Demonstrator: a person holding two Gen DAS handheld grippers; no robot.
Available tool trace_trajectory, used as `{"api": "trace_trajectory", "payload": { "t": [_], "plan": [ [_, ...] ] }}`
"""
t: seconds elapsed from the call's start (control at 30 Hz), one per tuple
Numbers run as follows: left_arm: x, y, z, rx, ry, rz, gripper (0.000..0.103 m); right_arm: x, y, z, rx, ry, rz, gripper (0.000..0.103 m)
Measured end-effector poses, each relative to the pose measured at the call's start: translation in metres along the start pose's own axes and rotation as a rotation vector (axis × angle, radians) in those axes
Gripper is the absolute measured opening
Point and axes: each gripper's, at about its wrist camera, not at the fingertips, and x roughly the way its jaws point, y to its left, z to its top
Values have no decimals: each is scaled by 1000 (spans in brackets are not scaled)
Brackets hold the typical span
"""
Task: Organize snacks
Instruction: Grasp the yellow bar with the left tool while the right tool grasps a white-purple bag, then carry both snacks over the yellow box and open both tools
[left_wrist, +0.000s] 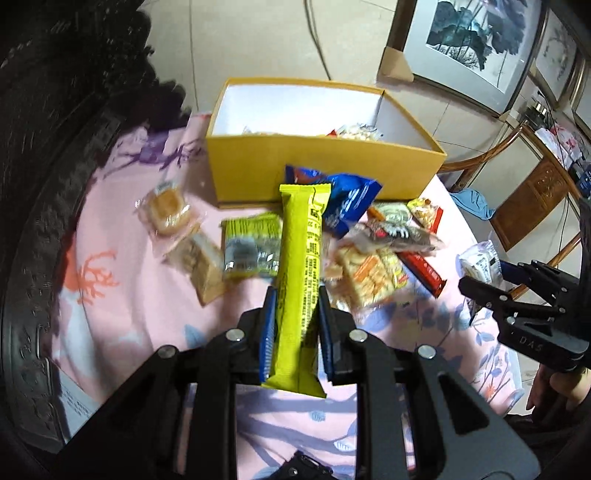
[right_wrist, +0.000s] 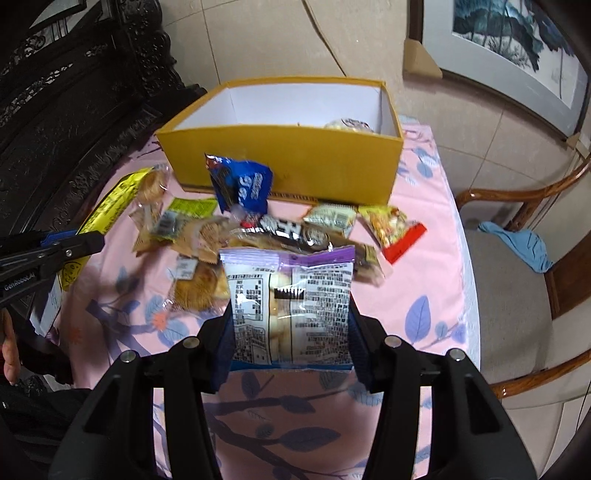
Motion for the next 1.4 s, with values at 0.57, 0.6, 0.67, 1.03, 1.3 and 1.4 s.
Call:
{"api": "trace_trajectory", "payload": {
  "t": [0.57,0.6,0.67,1.03,1.3,1.4],
  "plan": [
    [21,-8,169,-48,-112,10,21,-21,5,180,-46,-247,-1,54],
    [24,-9,175,-46,-112,11,21,-18,2,185,-39,-245,-1,54],
    [29,-8,183,-48,-110,10,21,-14,-4,189,-30,-244,0,54],
    [45,21,220,-136,-159,93,101,9,-30,223,17,-276,-94,90],
    [32,43,194,-181,-140,87,101,-2,-54,194,2,-208,-68,97],
    [23,47,156,-194,-112,88,101,2,-56,154,-22,-123,24,98]
  ]
}}
